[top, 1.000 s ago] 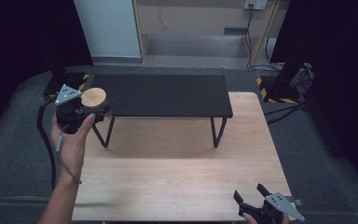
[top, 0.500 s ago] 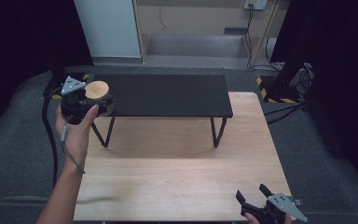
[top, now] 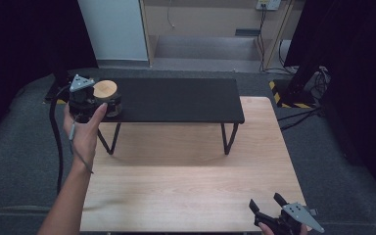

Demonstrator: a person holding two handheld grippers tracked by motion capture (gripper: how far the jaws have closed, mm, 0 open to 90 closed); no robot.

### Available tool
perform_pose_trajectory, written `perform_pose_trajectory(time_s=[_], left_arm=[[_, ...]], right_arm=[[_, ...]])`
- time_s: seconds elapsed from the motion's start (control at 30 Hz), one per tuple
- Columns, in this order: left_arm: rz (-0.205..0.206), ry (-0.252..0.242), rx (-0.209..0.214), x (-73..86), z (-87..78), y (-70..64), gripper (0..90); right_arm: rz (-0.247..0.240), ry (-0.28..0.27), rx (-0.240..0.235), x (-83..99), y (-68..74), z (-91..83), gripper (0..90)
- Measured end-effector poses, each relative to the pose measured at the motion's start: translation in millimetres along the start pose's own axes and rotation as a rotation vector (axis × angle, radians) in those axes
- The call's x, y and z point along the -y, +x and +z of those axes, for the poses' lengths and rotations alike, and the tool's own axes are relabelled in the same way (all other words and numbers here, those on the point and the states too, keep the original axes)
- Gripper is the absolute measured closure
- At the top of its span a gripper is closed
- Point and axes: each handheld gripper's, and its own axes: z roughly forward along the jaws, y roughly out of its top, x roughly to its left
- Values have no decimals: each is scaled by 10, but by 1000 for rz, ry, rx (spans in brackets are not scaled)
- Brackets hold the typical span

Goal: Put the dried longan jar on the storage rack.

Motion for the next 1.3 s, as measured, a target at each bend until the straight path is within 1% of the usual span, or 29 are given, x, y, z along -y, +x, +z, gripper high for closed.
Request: perform_pose_trajectory(time_s=[0.2, 0.43, 0.63, 0.83, 1.03, 1.13, 1.17, 1.2, 1.23, 1.27, 1.3], left_arm=[[1, 9, -11, -13, 73, 11, 243], [-16, 19, -8, -7, 154, 68, 243], [-22, 26, -12, -7, 199, 103, 243], [-36, 33, -10, 43, 247, 146, 243], [-29, 13, -18, 92, 264, 144, 243], [-18, -2, -20, 126, 263, 140, 242], [-13, -8, -24, 137, 259, 130, 231], [-6, -3, -31, 129, 256, 119, 172], [-4, 3, -25, 122, 257, 129, 128], [-4, 9, -22, 117, 258, 134, 113], [1, 13, -30, 118, 256, 122, 94]], right_arm=[[2, 2, 4, 2, -7, -2, 46], [4, 6, 9, 13, -8, 4, 46], [5, 3, 13, 2, -4, -8, 46], [5, 5, 17, -1, 1, -16, 46], [4, 6, 18, 0, 8, -17, 46], [4, 8, 16, 0, 10, -15, 46], [3, 9, 15, -1, 11, -13, 47], [4, 10, 15, -2, 11, -11, 46], [2, 10, 14, -2, 10, -8, 46], [2, 10, 13, -2, 11, -5, 46], [2, 10, 13, -2, 11, -1, 46]])
